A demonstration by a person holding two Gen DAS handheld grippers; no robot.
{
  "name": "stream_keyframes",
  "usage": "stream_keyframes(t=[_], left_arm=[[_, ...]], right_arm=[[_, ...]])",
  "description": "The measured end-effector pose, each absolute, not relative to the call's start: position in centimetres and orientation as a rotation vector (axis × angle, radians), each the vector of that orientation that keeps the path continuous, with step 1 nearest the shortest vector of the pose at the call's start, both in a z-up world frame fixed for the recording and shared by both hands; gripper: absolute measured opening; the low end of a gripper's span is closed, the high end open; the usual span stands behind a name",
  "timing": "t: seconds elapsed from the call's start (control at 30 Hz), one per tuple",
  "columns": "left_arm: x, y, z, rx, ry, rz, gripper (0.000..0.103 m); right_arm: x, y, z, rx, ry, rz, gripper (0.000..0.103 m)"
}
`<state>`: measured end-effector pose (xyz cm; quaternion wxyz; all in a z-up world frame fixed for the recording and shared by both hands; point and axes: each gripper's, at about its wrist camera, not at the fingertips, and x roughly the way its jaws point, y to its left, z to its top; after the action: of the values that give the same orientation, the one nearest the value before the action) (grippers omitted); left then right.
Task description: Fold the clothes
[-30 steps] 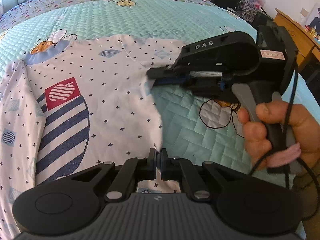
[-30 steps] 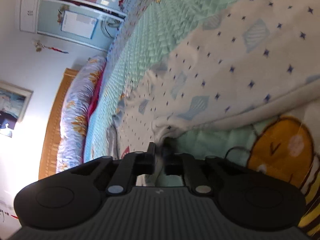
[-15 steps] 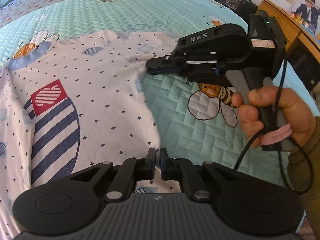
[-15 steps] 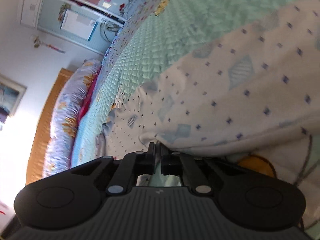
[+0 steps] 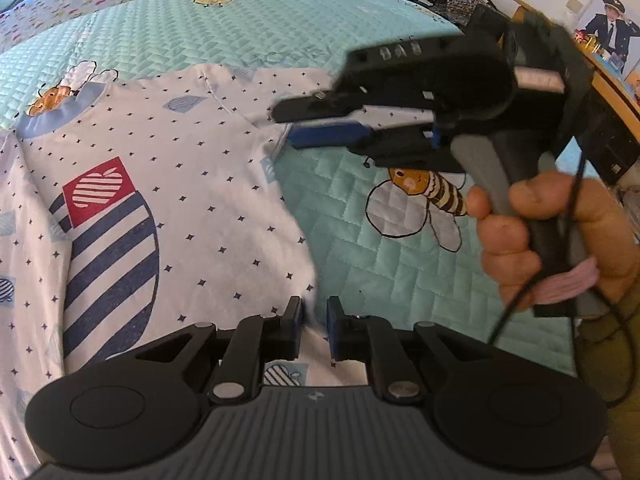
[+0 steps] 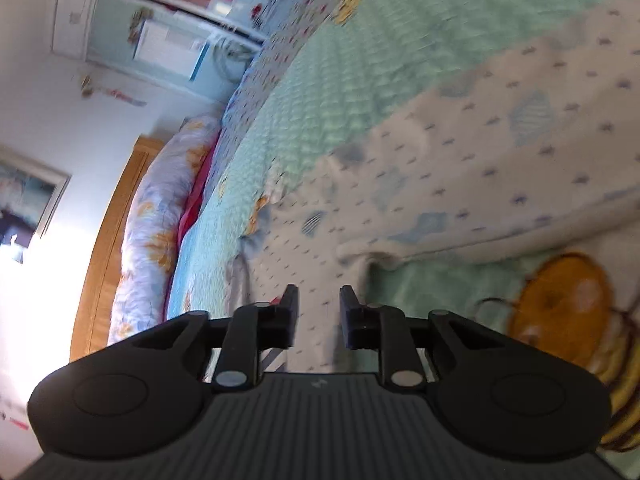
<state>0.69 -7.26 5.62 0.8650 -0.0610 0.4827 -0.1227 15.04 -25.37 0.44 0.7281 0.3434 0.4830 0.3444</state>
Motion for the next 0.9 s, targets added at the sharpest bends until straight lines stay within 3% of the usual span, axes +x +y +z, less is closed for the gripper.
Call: stream_keyframes(t=[0.07,0.17,0.33,0.4,0.43,0.47,0.5,0.53,0.9], left_arm=[[0.4,-6.4,6.4,-0.184,0.979,-0.293,0.012],[0.5,-5.1,7.3,-0.245,0.928,-0.302,0.021],[3.0,-3.0,7.0,-0.255,0.93,-0.191,0.023],[4.0,-2.6,6.7,-0.247,0.938,-0.162,0.023],[4.4,-2.6,6.6,-0.235,0.938,-0.156,0.023],[4.7,-2.7,6.6,-0.223,0.933,-0.15,0.023],[5.0,-2.8,6.7,-0.21,0.929,-0.144,0.023],[5.3,-2.8,6.8,-0.198,0.922,-0.137,0.023],[8.7,-5.0,7.5,0.013,0.863,-0.079,0.023]], right_arm=[[14.8,-26.2,0.1,0.74,1.052,0.721,0.043],[15.2,-25.9,-0.8,0.767,1.069,0.738,0.043],[16.3,-24.4,-0.9,0.755,1.091,0.77,0.042],[16.4,-23.9,-0.8,0.732,1.099,0.782,0.037],[16.4,-24.0,-0.9,0.732,1.102,0.777,0.03],[16.4,-24.1,-1.1,0.733,1.104,0.772,0.015],[16.4,-24.2,-1.2,0.734,1.106,0.768,0.007],[16.5,-24.2,-1.4,0.735,1.108,0.763,0.004],[16.4,-25.5,-1.5,0.8,1.081,0.76,0.004]])
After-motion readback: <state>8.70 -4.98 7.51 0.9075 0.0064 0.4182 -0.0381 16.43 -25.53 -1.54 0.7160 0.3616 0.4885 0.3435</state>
